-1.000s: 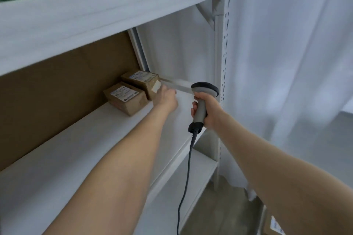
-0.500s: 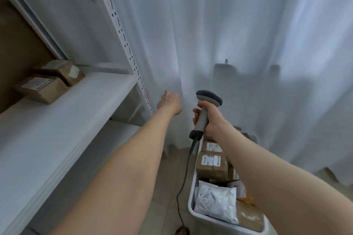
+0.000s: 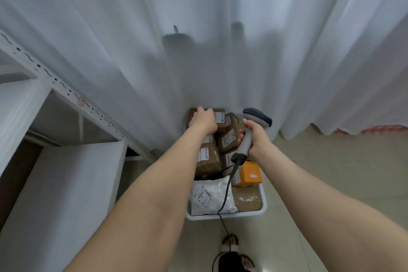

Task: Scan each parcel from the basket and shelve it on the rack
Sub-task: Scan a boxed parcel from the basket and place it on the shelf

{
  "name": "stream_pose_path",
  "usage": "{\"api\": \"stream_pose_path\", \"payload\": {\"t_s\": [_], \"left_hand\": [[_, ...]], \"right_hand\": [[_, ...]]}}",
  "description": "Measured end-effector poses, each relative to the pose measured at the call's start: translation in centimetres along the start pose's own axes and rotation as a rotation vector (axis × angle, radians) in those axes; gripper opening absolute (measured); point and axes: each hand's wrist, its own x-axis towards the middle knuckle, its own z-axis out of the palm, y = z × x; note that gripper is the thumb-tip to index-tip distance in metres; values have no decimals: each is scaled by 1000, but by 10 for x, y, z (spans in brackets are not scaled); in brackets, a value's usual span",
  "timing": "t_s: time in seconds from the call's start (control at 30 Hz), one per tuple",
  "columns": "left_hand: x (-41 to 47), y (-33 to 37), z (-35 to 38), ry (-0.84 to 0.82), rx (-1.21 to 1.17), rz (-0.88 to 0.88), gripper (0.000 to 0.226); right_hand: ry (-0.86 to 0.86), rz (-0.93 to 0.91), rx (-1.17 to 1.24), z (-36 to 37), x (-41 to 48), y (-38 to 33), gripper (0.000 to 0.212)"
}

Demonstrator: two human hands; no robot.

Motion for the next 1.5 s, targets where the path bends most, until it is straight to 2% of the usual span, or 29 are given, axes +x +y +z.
{"api": "stream_pose_path", "payload": {"t_s": [0.13, 0.37, 0.57, 0.6, 0.7, 0.8, 0.9, 1.03, 1.2, 1.37, 1.5], "left_hand": [[32, 20, 44, -105, 0, 50, 49], [85, 29, 127, -306, 24, 114, 55], [117, 26, 231, -446, -18, 74, 43], [123, 24, 248, -455, -36, 69, 44], [135, 19, 298, -507, -117, -18, 51], [147, 14, 337, -525, -177, -93, 35], [161, 7, 368, -521, -253, -129, 40], [162, 1, 390, -516, -370, -194, 52], [151, 4, 391, -587, -633, -299, 61], [149, 3, 395, -549, -638, -311, 61], [153, 5, 406, -510, -599, -325, 67]], "right_hand": [[129, -5, 9, -30, 40, -6, 18], [230, 32, -18, -78, 116, 8, 15], [323, 85, -102, -132, 195, 43, 8], [330, 91, -126, -140, 208, 49, 9], [340, 111, -201, -164, 246, 69, 30], [323, 130, -230, -181, 279, 85, 33], [295, 124, -245, -196, 308, 100, 40], [234, 137, -247, -207, 324, 112, 42], [214, 113, -248, -204, 323, 119, 40], [253, 42, -286, -209, 327, 118, 33], [196, 69, -258, -217, 331, 127, 34]]}}
